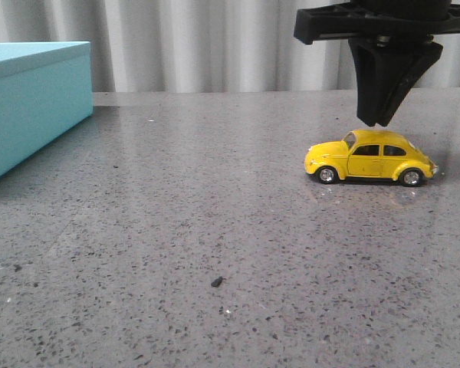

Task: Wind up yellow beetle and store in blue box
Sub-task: 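Lower the right gripper onto the roof of the yellow beetle car, then press down and drag the beetle backward with the right gripper to wind it, then lift the right gripper off the beetle, letting it roll toward the blue box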

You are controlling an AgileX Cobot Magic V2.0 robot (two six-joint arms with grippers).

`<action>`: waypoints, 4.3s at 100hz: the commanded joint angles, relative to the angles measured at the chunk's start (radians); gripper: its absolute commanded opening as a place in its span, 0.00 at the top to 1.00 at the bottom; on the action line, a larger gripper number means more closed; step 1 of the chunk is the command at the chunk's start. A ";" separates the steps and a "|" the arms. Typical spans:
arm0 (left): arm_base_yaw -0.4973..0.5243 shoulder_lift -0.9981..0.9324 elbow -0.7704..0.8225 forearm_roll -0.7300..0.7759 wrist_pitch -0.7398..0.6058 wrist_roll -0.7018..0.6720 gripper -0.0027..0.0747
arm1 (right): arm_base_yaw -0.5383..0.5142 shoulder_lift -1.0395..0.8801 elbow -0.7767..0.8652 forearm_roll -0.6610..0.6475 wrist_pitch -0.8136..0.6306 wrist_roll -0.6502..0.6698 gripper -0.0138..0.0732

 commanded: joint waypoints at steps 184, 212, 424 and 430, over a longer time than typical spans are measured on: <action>0.001 0.021 -0.035 -0.009 -0.073 0.001 0.99 | -0.137 -0.003 0.076 -0.079 0.060 0.003 0.89; 0.001 0.021 -0.035 -0.009 -0.073 0.001 0.99 | -0.200 -0.003 0.084 -0.136 0.069 0.003 0.89; -0.117 0.264 -0.347 -0.009 0.035 0.007 0.97 | -0.255 -1.042 0.331 -0.095 -0.262 0.003 0.89; -0.149 0.308 -0.378 -0.007 0.035 0.013 0.90 | -0.255 -1.042 0.331 -0.095 -0.260 0.003 0.89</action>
